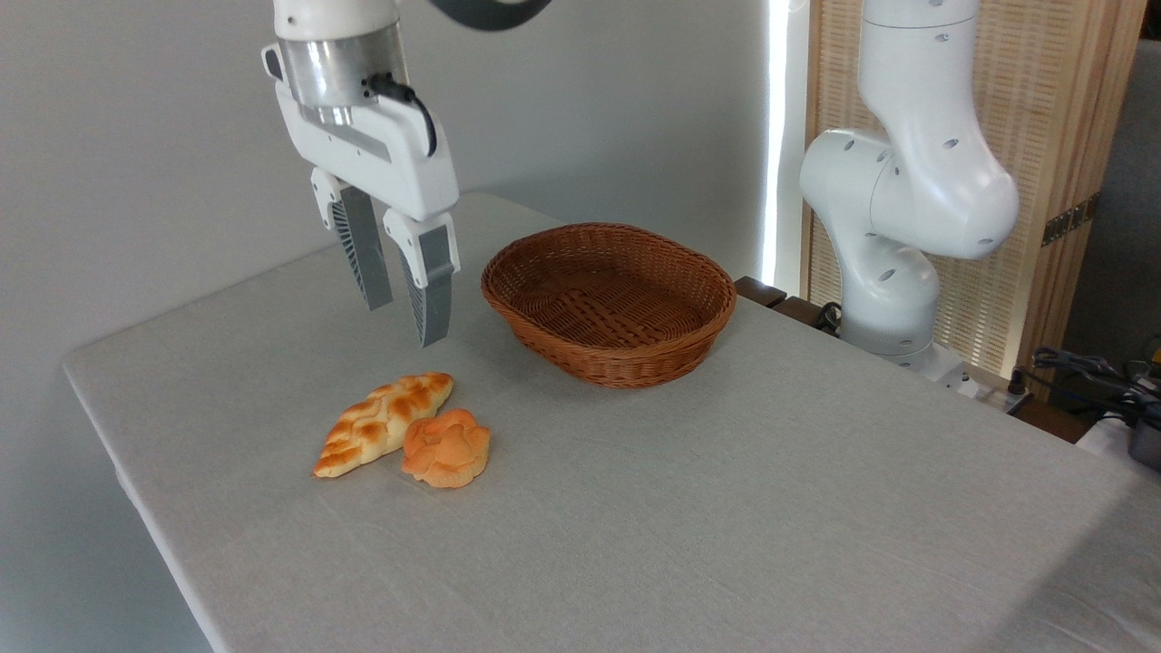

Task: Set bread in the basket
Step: 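Lower the open gripper down onto the braided bread roll, then close the gripper on the braided bread roll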

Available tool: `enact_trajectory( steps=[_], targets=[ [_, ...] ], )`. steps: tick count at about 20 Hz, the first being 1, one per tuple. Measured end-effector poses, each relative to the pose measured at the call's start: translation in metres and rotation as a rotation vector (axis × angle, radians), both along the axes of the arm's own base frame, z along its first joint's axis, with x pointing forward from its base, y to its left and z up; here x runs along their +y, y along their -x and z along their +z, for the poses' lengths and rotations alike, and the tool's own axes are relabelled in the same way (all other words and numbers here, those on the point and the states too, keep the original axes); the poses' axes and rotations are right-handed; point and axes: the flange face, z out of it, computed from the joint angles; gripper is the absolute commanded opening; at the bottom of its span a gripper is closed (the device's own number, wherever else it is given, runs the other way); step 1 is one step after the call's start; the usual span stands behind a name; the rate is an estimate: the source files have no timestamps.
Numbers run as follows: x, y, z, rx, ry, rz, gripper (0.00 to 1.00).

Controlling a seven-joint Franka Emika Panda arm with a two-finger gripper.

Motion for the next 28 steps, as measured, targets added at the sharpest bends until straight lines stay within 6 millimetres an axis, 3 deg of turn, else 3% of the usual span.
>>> enact_trajectory(
  steps=[3, 7, 13, 17, 19, 23, 25, 28],
  targets=[
    [-0.027, 0.002, -0.027, -0.001, 0.029, 0.054, 1.0],
    [-0.07, 0.005, -0.079, -0.008, 0.059, 0.099, 1.0],
    [-0.089, 0.002, -0.123, 0.014, 0.075, 0.078, 1.0],
    [-0.09, -0.002, -0.149, 0.006, 0.088, 0.084, 1.0],
    [-0.09, -0.002, -0.155, 0.001, 0.091, 0.089, 0.91],
    [-0.089, -0.001, -0.161, -0.002, 0.092, 0.092, 0.46],
    [-0.089, -0.001, -0.162, -0.001, 0.091, 0.092, 0.36],
    [-0.089, -0.001, -0.162, -0.001, 0.091, 0.092, 0.33]
  ],
)
